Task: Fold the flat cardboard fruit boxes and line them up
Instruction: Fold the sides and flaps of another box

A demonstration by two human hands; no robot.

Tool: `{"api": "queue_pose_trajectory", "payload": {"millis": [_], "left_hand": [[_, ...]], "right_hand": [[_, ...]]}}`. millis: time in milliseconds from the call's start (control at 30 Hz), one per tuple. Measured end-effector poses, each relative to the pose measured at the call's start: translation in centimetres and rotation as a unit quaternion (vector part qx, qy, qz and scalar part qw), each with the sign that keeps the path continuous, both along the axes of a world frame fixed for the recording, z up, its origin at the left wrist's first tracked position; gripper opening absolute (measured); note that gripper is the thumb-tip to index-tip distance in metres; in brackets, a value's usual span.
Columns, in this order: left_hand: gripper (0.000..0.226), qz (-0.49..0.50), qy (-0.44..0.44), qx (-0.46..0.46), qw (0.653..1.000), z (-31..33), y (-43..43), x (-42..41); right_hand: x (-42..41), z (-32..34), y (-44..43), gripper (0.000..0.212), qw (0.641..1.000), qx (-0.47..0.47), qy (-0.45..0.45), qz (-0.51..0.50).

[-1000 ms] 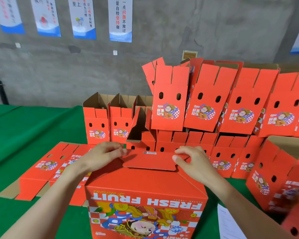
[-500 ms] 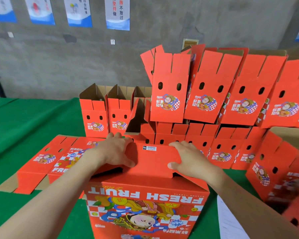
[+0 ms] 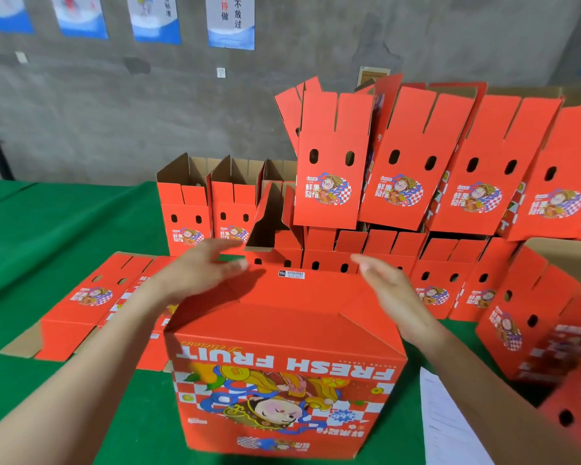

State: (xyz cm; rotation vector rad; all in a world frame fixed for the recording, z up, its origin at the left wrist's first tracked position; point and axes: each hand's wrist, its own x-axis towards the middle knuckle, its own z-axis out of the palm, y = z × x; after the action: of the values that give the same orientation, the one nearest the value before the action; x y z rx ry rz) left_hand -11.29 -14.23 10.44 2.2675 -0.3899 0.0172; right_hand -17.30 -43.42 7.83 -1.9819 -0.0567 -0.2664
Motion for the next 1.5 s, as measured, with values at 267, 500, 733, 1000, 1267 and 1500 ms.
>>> {"api": "queue_pose_trajectory", "payload": {"millis": [267,500,733,1000,1267,1500], "left_hand": [[0.040,0.151,0.195,-0.150,0.958,-4.6,4.3,-2.7],[0.073,0.083,0.241,-0.212,0.943,-4.3,6.8,-3.4],[0.043,0.099,0.178,-0.149,0.968,-4.8,6.2,-3.1],[0.022,0.107,0.176,-0.137,0.969,-6.8,4.7,-2.9],[0.059,0.091,0.120,-0.172,0.974,-7.7,5.2,-3.5],[0.063,0.085,0.097,-0.194,0.973,-6.4,7.4,-3.0]], "right_hand": [[-2.3,-4.8,-3.1,0.061,0.955,0.060,0.290,-0.028],[-3.4,-2.8,-4.1,0.072,0.944,0.195,0.259,0.059],[-4.6,-2.5,-3.1,0.062,0.963,0.144,0.220,0.057],[-4.4,-3.8,-2.5,0.045,0.973,0.083,0.201,0.077],[-3.9,-6.5,-1.5,0.027,0.977,0.087,0.195,0.005],[-3.3,-6.3,0.0,0.033,0.976,0.105,0.187,0.037]]}}
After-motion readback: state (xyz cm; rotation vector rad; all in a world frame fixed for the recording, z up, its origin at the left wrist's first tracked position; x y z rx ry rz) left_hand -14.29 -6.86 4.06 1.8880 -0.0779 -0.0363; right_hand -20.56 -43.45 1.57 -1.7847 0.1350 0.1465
